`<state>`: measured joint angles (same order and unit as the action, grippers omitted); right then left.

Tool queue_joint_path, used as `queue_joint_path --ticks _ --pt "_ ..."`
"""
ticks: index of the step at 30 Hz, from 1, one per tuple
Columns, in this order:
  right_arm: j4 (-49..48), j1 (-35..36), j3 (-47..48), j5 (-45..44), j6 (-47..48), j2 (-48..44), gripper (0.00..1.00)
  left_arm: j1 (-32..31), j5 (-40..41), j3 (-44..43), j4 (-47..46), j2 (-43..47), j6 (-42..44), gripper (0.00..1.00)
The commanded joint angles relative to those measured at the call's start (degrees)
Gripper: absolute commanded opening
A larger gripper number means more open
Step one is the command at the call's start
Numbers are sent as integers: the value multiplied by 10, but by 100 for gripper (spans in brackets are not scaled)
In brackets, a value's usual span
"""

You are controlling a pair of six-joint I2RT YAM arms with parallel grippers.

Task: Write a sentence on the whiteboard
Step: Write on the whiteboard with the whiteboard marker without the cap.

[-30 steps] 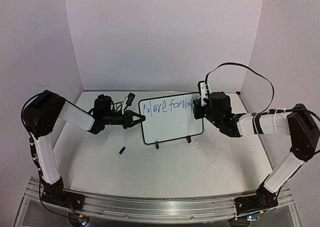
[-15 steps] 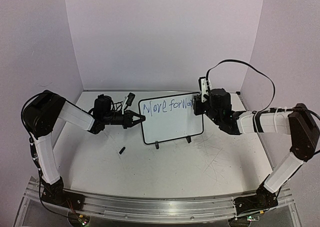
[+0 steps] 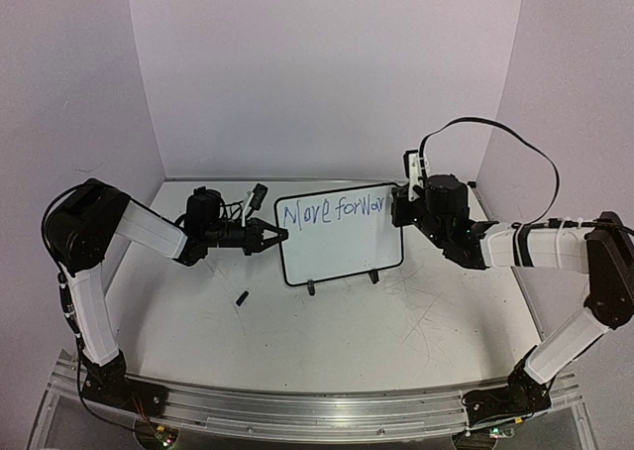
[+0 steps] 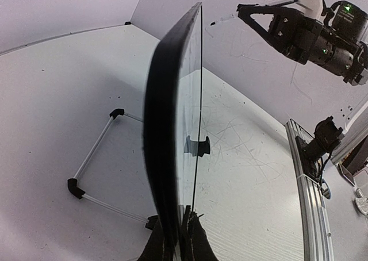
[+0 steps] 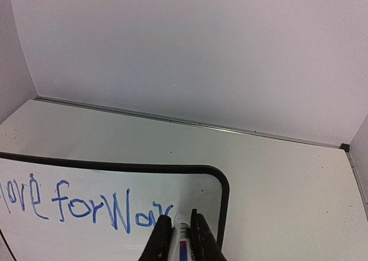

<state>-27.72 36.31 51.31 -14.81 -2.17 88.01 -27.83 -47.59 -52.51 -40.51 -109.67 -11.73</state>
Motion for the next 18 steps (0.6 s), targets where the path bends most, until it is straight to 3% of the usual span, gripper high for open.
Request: queue_joint_path --ticks 1,18 --pt "-2 -13 -1 13 -18 -2 0 5 68 -4 48 2 57 0" --pt "-24 -16 23 19 4 36 0 5 67 -5 48 0 57 0"
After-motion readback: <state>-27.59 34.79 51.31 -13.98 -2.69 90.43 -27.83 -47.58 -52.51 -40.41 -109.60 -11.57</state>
